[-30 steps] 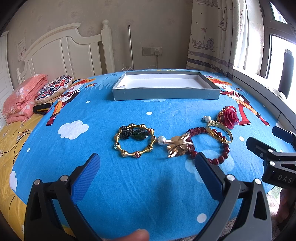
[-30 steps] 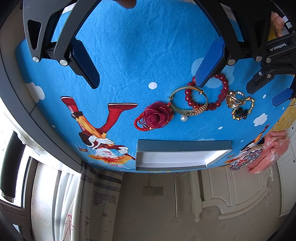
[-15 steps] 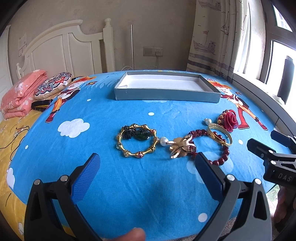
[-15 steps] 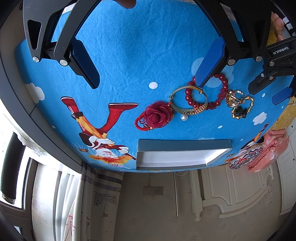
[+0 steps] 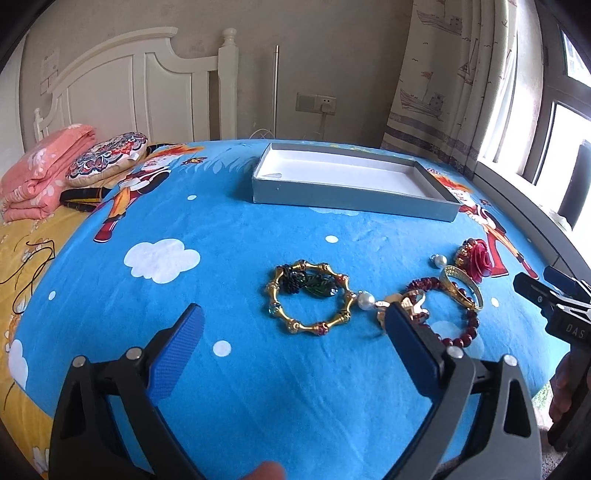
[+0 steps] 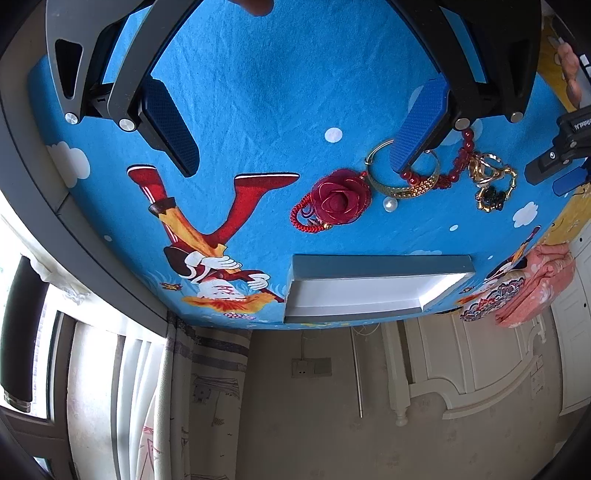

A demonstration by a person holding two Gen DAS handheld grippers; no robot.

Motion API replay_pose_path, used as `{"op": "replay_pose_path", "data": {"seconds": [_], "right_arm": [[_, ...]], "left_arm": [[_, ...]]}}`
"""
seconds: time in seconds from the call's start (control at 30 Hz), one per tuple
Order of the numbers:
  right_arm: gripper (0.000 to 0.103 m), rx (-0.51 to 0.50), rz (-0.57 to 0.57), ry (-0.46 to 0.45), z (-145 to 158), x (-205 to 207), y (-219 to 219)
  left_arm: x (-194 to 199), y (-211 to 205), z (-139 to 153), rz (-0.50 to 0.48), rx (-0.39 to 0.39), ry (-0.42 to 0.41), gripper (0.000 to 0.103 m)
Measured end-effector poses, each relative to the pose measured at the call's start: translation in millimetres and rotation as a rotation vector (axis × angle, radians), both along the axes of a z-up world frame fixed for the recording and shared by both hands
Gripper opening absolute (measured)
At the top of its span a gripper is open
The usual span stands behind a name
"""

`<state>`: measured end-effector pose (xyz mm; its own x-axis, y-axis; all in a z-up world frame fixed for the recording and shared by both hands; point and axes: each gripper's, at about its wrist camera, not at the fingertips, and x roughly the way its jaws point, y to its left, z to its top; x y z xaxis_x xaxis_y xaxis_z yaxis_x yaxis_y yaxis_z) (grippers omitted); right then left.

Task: Organize jewelry
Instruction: 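Grasp the gold bead bracelet with the left tool while the right tool grasps the red rose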

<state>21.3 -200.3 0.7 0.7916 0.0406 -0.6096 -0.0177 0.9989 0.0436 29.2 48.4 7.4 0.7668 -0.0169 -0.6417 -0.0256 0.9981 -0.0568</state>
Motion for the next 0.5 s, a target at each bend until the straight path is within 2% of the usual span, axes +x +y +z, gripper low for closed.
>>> {"op": "replay_pose_path", "data": {"seconds": [0.13,0.23,0.3,0.5], "right_arm": [[0.096,0.013,0.009,0.017,-3.1,6.9,-5.1],[0.096,0.027,0.021,0.035,-4.5,13.4,-7.9],[0.095,0.035,0.031,0.042,-3.9,17.8,-8.8],[0.093,0.046,0.042,0.043,0.8,28.2,-7.7]], "left_arm": [[14.9,8.5,-4.2,-0.007,-0.003,0.046,0.072],[26.0,14.6,-10.4,-0.008,-0.010,0.081,0.057],[33.1,18.1,-16.2,-0.002,-0.008,0.116,0.044],[43.2,18.4,-21.8,0.004,0.040,0.150,0.036]]}}
